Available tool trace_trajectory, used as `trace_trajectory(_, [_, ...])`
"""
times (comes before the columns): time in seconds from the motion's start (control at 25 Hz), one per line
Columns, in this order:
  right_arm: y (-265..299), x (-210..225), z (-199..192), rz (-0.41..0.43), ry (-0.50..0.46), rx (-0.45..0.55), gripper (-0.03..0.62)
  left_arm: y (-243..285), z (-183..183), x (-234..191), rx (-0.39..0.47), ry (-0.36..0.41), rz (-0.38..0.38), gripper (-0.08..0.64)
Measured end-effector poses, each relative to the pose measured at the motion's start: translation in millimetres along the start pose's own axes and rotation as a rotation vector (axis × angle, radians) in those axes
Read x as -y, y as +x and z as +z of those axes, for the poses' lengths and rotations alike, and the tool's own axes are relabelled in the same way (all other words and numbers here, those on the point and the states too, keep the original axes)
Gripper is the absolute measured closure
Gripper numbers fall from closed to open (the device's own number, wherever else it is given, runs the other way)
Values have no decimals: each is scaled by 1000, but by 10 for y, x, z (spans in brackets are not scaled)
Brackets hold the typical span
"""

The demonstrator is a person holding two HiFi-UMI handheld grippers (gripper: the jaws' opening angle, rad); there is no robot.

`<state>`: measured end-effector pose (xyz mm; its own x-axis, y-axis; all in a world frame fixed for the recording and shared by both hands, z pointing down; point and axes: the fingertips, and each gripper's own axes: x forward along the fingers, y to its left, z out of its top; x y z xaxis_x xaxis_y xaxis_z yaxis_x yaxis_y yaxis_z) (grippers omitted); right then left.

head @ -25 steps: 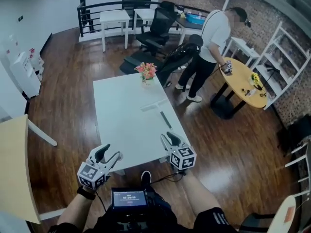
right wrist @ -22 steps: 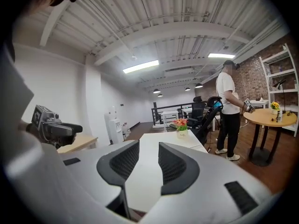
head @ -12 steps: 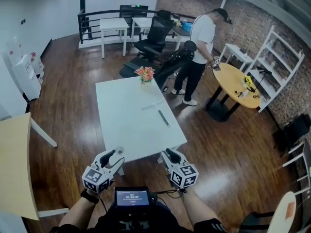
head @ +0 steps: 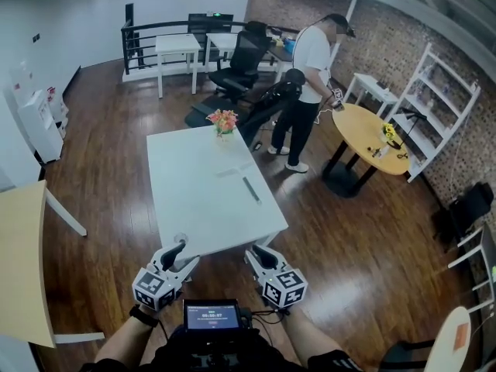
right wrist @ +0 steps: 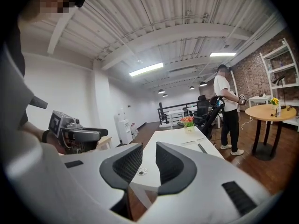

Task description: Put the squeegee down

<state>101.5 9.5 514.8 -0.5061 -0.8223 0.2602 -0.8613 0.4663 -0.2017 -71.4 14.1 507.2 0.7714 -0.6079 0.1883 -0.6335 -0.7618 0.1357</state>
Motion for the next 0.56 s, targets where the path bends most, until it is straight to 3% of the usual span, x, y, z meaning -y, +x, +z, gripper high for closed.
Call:
trace_trajectory(0.28, [-105, 27, 107, 30, -38, 3, 482, 45, 217, 125, 65, 13, 12, 342])
trace_trajectory(0.56, [-172, -16, 114, 61, -50, 11, 483, 76, 181, 348, 53, 34, -16, 342])
